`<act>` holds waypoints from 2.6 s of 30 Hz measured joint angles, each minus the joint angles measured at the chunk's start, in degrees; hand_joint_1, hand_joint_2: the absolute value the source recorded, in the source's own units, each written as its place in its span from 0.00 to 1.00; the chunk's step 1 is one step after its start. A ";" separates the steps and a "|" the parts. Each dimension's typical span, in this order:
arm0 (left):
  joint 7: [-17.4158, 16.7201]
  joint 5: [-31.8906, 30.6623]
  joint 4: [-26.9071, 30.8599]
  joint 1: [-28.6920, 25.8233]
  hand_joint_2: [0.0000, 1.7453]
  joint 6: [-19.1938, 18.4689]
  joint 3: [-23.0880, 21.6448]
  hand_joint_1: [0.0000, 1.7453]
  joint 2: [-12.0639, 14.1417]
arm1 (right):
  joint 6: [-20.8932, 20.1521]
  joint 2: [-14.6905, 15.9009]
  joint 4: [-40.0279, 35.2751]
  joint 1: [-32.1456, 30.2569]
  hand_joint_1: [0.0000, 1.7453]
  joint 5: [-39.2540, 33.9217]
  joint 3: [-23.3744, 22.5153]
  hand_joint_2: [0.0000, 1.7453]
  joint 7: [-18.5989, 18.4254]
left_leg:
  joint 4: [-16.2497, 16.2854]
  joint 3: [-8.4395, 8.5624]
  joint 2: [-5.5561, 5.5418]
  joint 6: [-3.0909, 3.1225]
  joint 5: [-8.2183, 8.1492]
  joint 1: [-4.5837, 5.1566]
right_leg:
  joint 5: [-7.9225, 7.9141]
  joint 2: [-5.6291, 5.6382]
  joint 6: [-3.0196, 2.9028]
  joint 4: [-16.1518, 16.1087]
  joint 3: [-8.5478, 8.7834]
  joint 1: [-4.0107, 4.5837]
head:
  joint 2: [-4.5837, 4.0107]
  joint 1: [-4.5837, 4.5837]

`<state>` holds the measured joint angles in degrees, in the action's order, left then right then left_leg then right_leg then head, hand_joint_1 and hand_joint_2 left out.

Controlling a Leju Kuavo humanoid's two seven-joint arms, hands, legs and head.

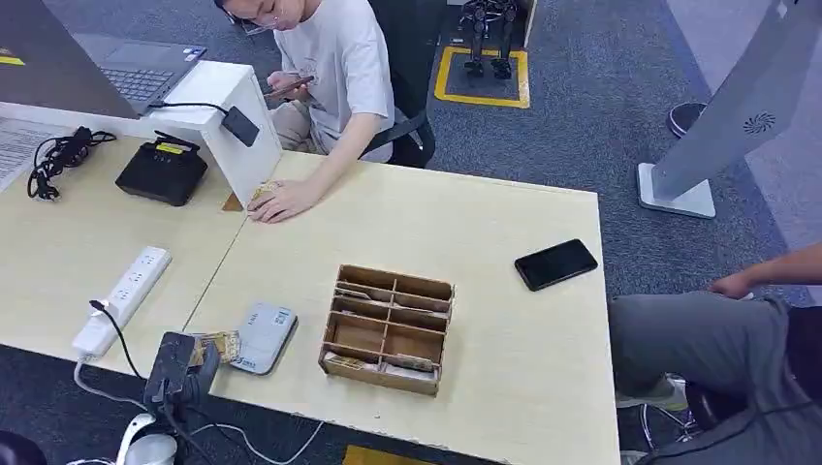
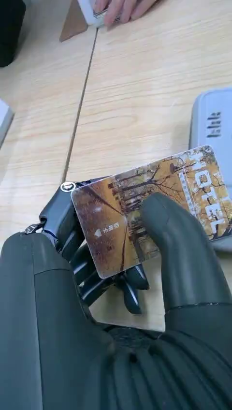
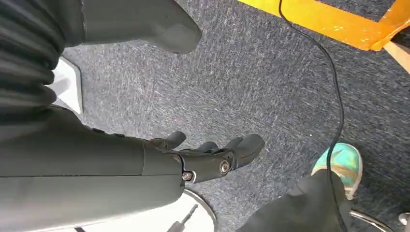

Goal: Pass the card to the sensor for recognition and then transmit it.

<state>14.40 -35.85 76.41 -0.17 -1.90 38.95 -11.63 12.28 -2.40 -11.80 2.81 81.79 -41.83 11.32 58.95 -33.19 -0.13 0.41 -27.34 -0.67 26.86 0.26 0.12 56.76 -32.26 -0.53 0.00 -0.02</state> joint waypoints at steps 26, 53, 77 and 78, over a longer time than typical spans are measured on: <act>3.00 35.08 10.63 0.16 1.00 -15.89 3.21 1.00 -2.56 | -0.28 -0.02 0.00 0.18 0.00 1.03 -1.79 1.00 0.11 | 0.00 -0.02 -0.06 -0.03 0.07 0.00 | -0.01 -0.03 0.00 0.01 -0.06 0.00 | 0.00 0.02; 10.68 -42.87 15.58 14.93 1.00 38.62 -24.99 1.00 7.54 | -1.46 -1.36 0.00 1.51 0.00 6.51 -2.32 1.00 -0.26 | 0.04 -0.01 -0.08 -0.10 0.17 -0.01 | -0.09 0.00 -0.03 0.06 -0.12 0.01 | 0.00 0.02; 2.95 -42.78 6.60 17.17 1.00 39.98 -32.68 0.00 14.77 | -1.46 -1.40 0.00 1.17 0.00 7.78 -1.75 1.00 -0.28 | 0.04 -0.07 -0.03 -0.09 0.16 0.00 | -0.08 0.06 -0.03 0.05 -0.18 0.00 | 0.00 0.00; 2.88 -41.49 6.60 17.20 1.00 39.67 -32.68 0.00 14.49 | -1.46 -1.40 0.00 1.14 0.00 7.87 -1.75 1.00 -0.37 | 0.04 -0.07 -0.04 -0.09 0.16 0.00 | -0.08 0.06 -0.03 0.05 -0.17 0.00 | 0.00 0.00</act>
<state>17.29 -77.33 83.01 17.03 37.77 6.27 2.86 10.82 -3.80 -11.80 3.95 89.66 -43.58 10.95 58.99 -33.26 -0.16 0.32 -27.18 -0.67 26.78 0.32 0.09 56.81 -32.43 -0.53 0.00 -0.02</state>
